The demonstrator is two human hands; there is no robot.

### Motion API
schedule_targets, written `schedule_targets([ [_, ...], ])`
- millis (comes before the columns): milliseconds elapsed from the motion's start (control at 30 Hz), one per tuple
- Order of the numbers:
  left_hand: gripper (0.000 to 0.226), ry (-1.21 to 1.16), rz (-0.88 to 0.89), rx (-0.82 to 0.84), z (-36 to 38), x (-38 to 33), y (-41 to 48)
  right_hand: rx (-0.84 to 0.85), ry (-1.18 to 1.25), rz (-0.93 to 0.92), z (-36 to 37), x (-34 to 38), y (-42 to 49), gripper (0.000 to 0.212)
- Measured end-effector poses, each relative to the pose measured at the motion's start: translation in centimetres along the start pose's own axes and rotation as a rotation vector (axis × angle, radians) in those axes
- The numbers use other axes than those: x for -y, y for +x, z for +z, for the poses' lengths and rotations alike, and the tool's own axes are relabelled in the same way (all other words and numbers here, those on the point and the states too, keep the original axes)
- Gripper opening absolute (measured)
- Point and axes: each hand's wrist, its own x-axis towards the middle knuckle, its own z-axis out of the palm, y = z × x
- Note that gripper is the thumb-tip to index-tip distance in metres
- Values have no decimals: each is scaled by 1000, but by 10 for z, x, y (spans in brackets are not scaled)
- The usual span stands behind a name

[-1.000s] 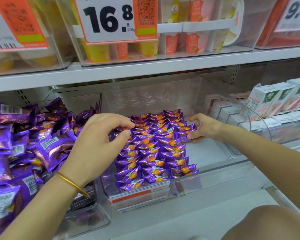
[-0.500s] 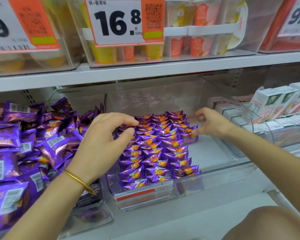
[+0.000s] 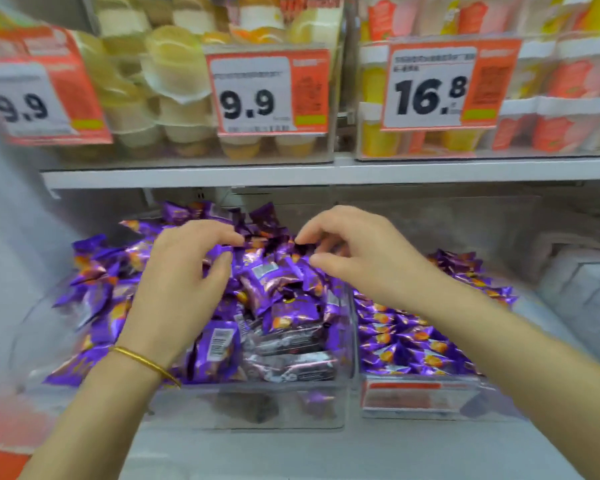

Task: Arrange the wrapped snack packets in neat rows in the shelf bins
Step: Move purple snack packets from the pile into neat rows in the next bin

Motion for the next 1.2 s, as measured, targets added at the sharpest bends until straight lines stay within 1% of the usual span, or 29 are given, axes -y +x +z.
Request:
schedule_targets([
  [67,26,39,-13,10,-8,11,-5,112,-130,-37,22,5,22,30],
  [167,24,56,-8,58,-17,22,-6,331,-443,-25,55,5,47,53],
  [233,20,56,18,136,-24,27,-5,424,-589,6,70,5,54,62],
  [267,19,43,41,201,-27,28,-5,432,-634,14,75,5,55,62],
  [300,23,32,68,276,-30,29,-6,416,-666,10,77,5,55,59],
  [367,44,68,128,420,-31,30,-12,352,-676,-14,77,4,55,48],
  [400,55,122,132,490,-30,30,-15,318,-644,-24,76,2,54,43],
  [467,75,264,108,607,-28,30,-19,241,-467,7,71,3,51,37],
  [533,84,365,108,657,-26,28,-21,139,-244,76,64,10,46,34],
  [600,74,397,106,692,-26,22,-21,75,-81,133,57,16,40,31],
  [667,58,409,104,734,-25,16,-19,54,28,179,54,20,34,29],
  [700,55,412,108,744,-25,15,-19,54,74,198,53,22,32,27],
  [767,52,412,110,754,-26,12,-18,53,168,237,50,24,28,23],
  [867,54,396,108,756,-26,10,-18,58,247,284,44,27,23,23],
  [967,54,303,87,722,-26,8,-17,46,276,298,42,26,19,23],
  [1033,52,191,64,658,-25,9,-15,17,300,286,43,24,16,23],
  [1133,42,-32,18,451,-25,13,-14,-72,402,297,43,22,13,24],
  [1200,29,-98,31,345,-24,14,-12,-129,559,339,42,22,12,25],
])
